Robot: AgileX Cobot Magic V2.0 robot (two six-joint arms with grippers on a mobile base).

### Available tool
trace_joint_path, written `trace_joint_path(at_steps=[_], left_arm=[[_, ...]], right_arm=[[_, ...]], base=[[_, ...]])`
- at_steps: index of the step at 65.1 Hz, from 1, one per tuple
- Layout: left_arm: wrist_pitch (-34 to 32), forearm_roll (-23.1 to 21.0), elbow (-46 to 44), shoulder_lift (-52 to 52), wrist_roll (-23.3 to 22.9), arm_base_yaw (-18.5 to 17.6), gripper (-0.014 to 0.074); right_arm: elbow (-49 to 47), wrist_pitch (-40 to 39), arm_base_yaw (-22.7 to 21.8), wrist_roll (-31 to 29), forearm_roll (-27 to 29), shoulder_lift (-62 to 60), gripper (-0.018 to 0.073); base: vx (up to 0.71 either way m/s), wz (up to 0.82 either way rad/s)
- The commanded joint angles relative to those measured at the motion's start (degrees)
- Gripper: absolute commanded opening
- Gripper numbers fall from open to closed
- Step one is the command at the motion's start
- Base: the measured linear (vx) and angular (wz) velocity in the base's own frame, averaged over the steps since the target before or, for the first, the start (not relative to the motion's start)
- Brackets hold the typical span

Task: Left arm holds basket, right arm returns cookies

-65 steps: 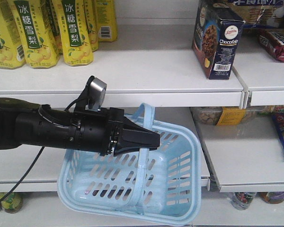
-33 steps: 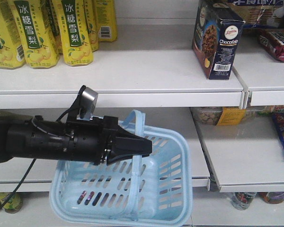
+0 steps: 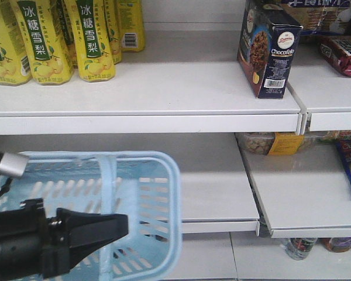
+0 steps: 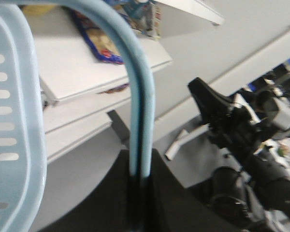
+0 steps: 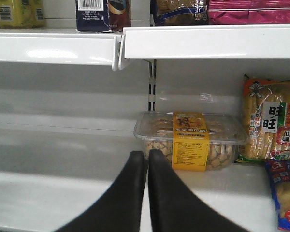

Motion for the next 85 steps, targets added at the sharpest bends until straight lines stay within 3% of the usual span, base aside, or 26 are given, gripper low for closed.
trace_joint_path(at_steps=[1, 7, 13, 20, 32, 39, 44, 48, 54, 68, 85], left_arm=[[-6.27, 3.22, 2.44, -5.92, 1.15, -0.34, -0.0006], [-12.35, 10.02, 6.19, -11.42, 0.51, -0.34, -0.0006], [-18.74, 19.05, 9.41, -17.39, -5.60, -0.34, -0.0006], [-25.58, 34.77, 12.08, -23.92, -19.20, -0.34, -0.0006], [-33.60, 67.12, 17.20, -32.28, -44.15, -0.34, -0.0006], [-37.17, 82.28, 20.25, -35.56, -54.78, -0.29, -0.0006], [-40.35, 89.90, 22.96, -37.79, -61.61, 0.41, -0.0004], [-42.68, 93.09, 25.45, -39.25, -64.99, 1.70, -0.0003], [-43.76, 93.25, 27.76, -42.03, -67.66, 5.13, -0.0003], [-41.50, 100.33, 27.68, -49.53, -67.82, 13.89, -0.0003], [-38.29, 100.63, 27.68, -56.15, -67.82, 22.78, -0.0003]], right_arm=[[-1.71, -4.42, -0.25, 0.13, -0.24, 0.42, -0.0010], [-1.71, -4.42, -0.25, 0.13, -0.24, 0.42, -0.0010], [-1.71, -4.42, -0.25, 0.13, -0.24, 0.42, -0.0010], [-1.71, -4.42, -0.25, 0.13, -0.24, 0.42, -0.0010], [-1.71, -4.42, -0.25, 0.13, -0.24, 0.42, -0.0010], [-1.71, -4.42, -0.25, 0.13, -0.24, 0.42, -0.0010], [-1.71, -4.42, -0.25, 0.13, -0.24, 0.42, -0.0010], [-1.71, -4.42, -0.25, 0.13, -0.24, 0.42, -0.0010], [-1.71, -4.42, -0.25, 0.13, -0.24, 0.42, -0.0010], [-1.71, -4.42, -0.25, 0.13, -0.24, 0.42, -0.0010], [-1.71, -4.42, -0.25, 0.13, -0.24, 0.42, -0.0010]], base=[[0.00, 0.00], [0.00, 0.00], [0.00, 0.00], [0.00, 0.00], [0.00, 0.00], [0.00, 0.00], [0.00, 0.00], [0.00, 0.00], [0.00, 0.00], [0.00, 0.00], [0.00, 0.00]])
